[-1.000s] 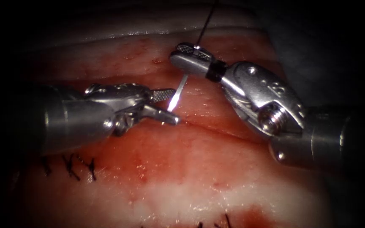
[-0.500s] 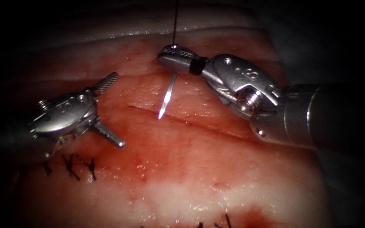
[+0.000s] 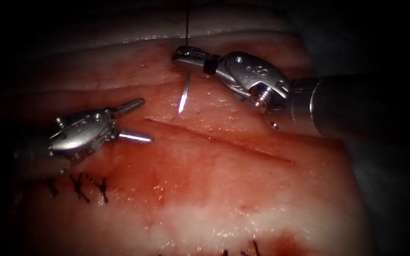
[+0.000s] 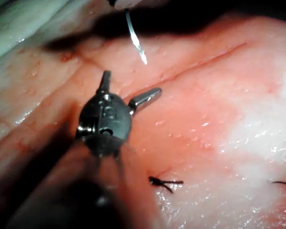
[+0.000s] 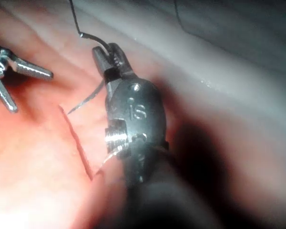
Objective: Wound Closure
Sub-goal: Throw the needle through the top side of the incision with the right tool.
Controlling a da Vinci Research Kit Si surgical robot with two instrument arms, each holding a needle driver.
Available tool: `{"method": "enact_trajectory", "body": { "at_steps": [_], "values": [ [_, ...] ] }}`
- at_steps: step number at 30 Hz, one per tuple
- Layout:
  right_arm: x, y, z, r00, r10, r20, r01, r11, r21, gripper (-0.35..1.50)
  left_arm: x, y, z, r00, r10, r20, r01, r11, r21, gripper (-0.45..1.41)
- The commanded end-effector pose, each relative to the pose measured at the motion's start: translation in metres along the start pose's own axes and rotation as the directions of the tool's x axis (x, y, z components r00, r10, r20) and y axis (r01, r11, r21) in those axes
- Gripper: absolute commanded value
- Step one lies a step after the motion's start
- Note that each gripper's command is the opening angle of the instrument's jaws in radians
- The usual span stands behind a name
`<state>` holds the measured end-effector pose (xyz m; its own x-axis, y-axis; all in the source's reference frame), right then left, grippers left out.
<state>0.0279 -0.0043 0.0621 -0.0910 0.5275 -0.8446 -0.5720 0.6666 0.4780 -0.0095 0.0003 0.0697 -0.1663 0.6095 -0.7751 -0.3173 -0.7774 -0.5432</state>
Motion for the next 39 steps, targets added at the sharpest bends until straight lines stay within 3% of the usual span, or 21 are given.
{"method": "enact_trajectory", "body": {
  "at_steps": [1,5,11,20,31,39],
  "values": [
    [-0.0005,0.0005,0.0013,1.0,-0.02,-0.007,0.02,1.0,0.006,-0.35,-0.0004,-0.0003,0.0008,1.0,0.002,0.005,-0.002,1.0,-0.002,0.38],
    [-0.0007,0.0007,0.0023,0.995,-0.092,-0.031,0.093,0.995,0.033,-0.35,-0.0005,-0.0003,0.0011,0.999,-0.002,0.048,0.002,1.0,-0.005,0.26],
    [-0.0015,0.0004,0.0032,0.979,-0.194,-0.069,0.197,0.979,0.047,-0.35,-0.0016,0.0003,0.0025,0.981,0.053,0.187,-0.059,0.998,0.027,0.22],
    [-0.0018,0.0009,0.0033,0.949,-0.305,-0.077,0.308,0.951,0.039,-0.35,-0.0059,0.0018,0.005,0.911,0.114,0.397,-0.13,0.991,0.013,0.29],
    [-0.0026,0.001,0.0035,0.927,-0.364,-0.09,0.367,0.93,0.02,-0.35,-0.0085,0.0023,0.0048,0.857,0.147,0.495,-0.157,0.987,-0.022,0.34],
    [-0.0033,0.0007,0.0039,0.915,-0.393,-0.093,0.396,0.918,0.014,-0.35,-0.0092,0.0028,0.0041,0.845,0.149,0.513,-0.149,0.988,-0.041,0.38]
  ]
}}
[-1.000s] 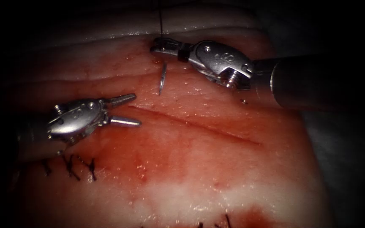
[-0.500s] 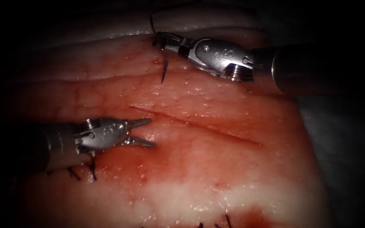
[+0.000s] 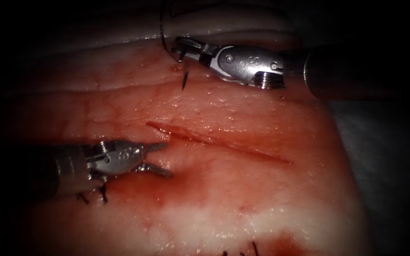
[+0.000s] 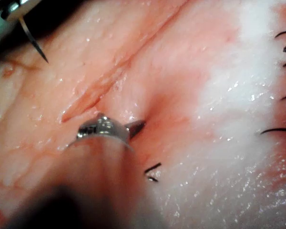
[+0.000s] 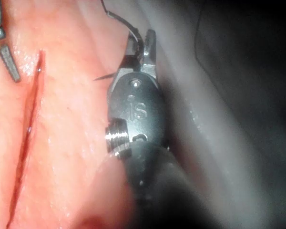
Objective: Wound Closure
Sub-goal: Throw the needle through the top side of the incision with the right tool.
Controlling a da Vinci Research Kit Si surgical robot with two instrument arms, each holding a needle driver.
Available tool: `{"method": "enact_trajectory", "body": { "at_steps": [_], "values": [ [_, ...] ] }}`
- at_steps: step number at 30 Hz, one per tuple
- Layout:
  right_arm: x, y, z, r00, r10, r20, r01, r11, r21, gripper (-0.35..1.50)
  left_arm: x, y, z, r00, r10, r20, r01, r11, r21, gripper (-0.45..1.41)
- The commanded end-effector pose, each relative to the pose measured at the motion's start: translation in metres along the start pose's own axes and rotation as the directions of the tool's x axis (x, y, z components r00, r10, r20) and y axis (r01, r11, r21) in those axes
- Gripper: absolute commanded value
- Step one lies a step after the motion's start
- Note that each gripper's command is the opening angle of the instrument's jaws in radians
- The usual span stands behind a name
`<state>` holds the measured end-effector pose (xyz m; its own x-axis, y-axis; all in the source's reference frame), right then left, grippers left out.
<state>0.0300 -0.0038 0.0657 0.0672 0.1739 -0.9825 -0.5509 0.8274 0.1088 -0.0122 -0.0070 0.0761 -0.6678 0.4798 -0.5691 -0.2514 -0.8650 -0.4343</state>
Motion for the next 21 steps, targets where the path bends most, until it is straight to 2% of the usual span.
{"method": "enact_trajectory", "body": {
  "at_steps": [1,21],
  "values": [
    [-0.0005,-0.0003,0.0011,1.0,-0.009,-0.004,0.009,1.0,0.001,-0.35,0.0001,-0.0001,0.0006,1.0,0.001,-0.002,-0.001,1.0,0.0,0.38],
    [-0.0019,-0.0009,0.001,0.995,-0.097,-0.005,0.097,0.995,0.002,-0.35,0.0007,0.0004,-0.0002,1.0,-0.006,-0.003,0.006,1.0,-0.011,0.43]
  ]
}}
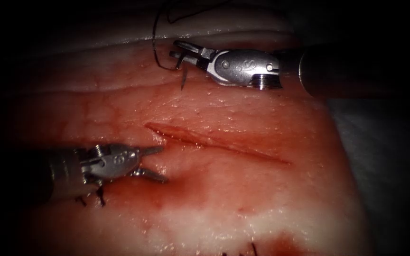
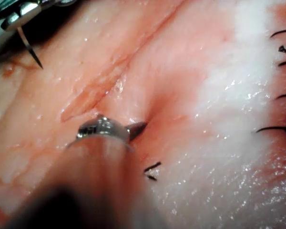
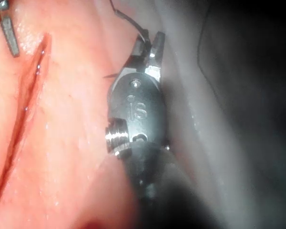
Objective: Wound Closure
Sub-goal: Throw the needle through the top side of the incision with the right tool.
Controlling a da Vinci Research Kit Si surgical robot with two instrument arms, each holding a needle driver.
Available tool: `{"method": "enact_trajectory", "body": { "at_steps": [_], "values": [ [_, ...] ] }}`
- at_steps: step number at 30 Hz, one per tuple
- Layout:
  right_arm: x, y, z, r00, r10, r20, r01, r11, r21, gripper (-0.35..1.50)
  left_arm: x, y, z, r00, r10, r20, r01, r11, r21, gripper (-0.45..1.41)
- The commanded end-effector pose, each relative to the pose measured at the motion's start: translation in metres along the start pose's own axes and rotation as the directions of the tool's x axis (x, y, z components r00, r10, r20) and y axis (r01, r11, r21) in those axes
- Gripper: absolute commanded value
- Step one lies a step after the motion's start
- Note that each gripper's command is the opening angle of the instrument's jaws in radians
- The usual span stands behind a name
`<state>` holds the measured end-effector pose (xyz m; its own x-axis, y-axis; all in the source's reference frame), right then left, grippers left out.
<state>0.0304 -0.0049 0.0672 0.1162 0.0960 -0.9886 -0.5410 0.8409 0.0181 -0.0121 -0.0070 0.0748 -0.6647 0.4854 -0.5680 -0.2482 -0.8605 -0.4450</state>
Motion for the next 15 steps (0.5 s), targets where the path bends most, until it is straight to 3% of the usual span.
{"method": "enact_trajectory", "body": {
  "at_steps": [1,15],
  "values": [
    [-0.0003,-0.0001,0.001,1.0,-0.006,-0.004,0.006,1.0,0.001,-0.35,0.0001,-0.0001,0.0007,1.0,0.0,-0.001,0.0,1.0,-0.001,0.44],
    [-0.0026,-0.0027,0.0006,0.998,-0.058,-0.011,0.058,0.998,0.023,-0.35,0.0006,-0.0005,-0.0001,1.0,-0.005,-0.002,0.005,1.0,-0.011,0.53]
  ]
}}
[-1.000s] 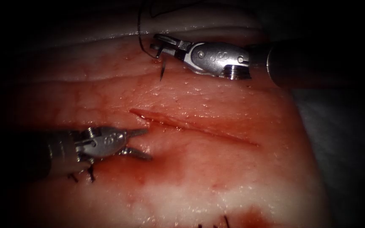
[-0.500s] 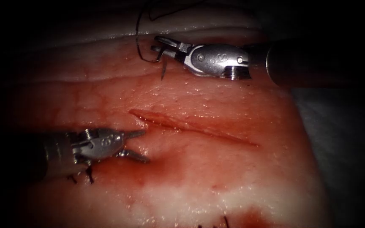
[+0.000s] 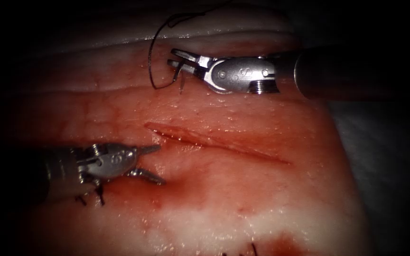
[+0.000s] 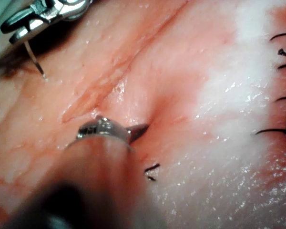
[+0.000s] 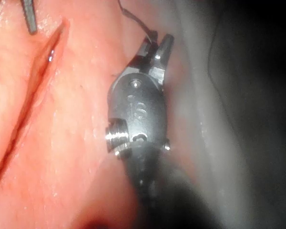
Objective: Wound Closure
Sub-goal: Throw the needle through the top side of the incision with the right tool.
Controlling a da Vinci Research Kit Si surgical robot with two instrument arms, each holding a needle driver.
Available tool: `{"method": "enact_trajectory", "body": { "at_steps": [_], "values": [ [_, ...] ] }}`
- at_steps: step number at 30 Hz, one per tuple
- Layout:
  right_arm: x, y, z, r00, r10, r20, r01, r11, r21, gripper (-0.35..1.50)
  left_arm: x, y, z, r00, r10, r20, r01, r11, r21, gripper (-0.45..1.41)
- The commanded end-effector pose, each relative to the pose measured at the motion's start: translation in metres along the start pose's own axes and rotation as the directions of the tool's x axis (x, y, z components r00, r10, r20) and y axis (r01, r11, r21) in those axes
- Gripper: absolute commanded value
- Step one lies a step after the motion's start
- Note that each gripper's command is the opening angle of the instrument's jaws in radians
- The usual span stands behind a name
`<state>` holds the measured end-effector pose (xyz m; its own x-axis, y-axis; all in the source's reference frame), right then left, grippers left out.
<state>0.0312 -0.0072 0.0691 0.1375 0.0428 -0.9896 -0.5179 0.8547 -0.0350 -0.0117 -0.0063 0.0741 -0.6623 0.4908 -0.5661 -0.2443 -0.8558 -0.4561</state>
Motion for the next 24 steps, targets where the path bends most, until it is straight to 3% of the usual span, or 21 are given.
{"method": "enact_trajectory", "body": {
  "at_steps": [1,11,24],
  "values": [
    [-0.0008,-0.0007,0.0008,1.0,-0.005,0.0,0.005,1.0,0.008,-0.35,0.0001,-0.0003,0.0007,1.0,0.0,-0.002,0.0,1.0,-0.004,0.53],
    [-0.0028,-0.0047,-0.0005,0.996,-0.086,-0.023,0.087,0.995,0.047,-0.35,0.0002,-0.0004,0.0,1.0,0.0,0.003,0.0,1.0,-0.003,0.53],
    [-0.0054,-0.0083,-0.0032,0.991,-0.135,0.021,0.132,0.986,0.105,-0.35,0.0003,-0.0006,-0.0002,1.0,-0.003,0.002,0.003,1.0,0.001,0.53]
  ]
}}
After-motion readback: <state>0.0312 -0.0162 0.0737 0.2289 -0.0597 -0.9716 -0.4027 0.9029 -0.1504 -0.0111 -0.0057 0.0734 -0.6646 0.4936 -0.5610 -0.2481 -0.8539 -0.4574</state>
